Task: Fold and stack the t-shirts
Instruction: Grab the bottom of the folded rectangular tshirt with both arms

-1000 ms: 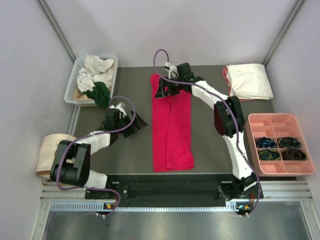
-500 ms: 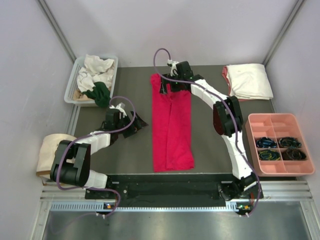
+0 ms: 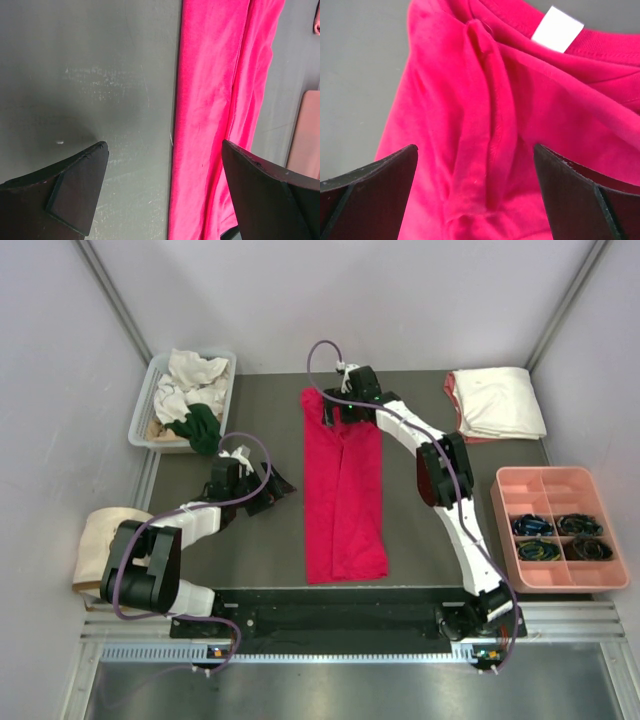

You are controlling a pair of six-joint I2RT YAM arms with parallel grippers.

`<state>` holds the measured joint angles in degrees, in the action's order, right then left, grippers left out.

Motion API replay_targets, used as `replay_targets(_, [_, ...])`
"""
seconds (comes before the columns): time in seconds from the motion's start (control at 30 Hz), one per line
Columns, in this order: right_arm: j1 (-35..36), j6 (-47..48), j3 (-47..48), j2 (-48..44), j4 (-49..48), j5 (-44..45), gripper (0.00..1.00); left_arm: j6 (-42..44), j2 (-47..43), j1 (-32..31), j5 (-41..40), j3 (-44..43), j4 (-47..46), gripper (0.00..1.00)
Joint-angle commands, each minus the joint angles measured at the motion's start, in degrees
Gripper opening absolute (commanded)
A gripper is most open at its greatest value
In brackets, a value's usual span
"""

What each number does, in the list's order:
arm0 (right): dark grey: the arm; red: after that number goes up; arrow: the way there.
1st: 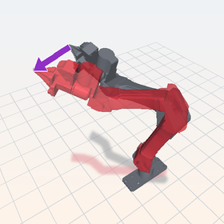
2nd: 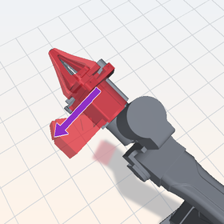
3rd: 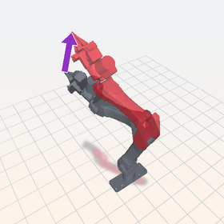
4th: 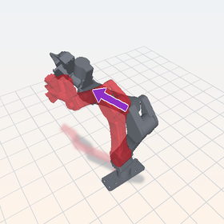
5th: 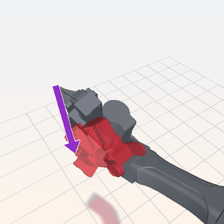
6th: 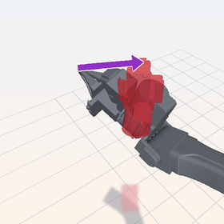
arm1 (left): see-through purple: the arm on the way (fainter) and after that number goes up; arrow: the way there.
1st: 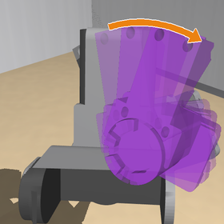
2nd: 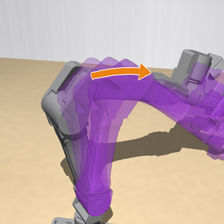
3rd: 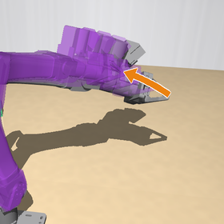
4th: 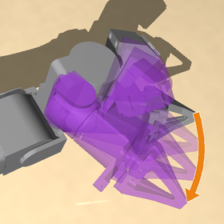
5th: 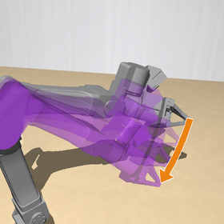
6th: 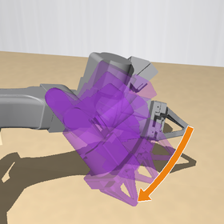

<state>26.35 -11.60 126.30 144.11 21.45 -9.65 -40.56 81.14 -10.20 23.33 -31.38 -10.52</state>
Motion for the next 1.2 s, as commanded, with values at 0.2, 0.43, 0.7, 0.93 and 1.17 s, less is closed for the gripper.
replay_targets(0.2, [-1.12,-2.38,2.55,1.61,-0.97,-5.29,0.98,0.21,0.86,-0.09,0.49,-0.44,-2.57,0.99])
replay_targets(0.43, [-1.12,-2.2,0.26,0.82,-1.94,-10.29,0.98,-0.05,0.77,-0.09,0.57,0.35,-3.19,0.99])
replay_targets(0.7, [-1.04,-2.2,-1.23,-0.5,-2.38,-17.68,0.98,-0.58,1.38,-0.09,0.84,0.79,-4.24,0.99])
replay_targets(0.93, [-1.12,-3.17,-3.78,-2.43,-3.79,-22.42,0.98,-0.67,0.95,-0.09,1.01,1.32,-4.59,0.99])
replay_targets(1.17, [-0.95,-3.61,-4.83,-4.19,-4.66,-24.63,0.98,-1.02,0.86,-0.09,1.01,1.93,-5.12,0.99])
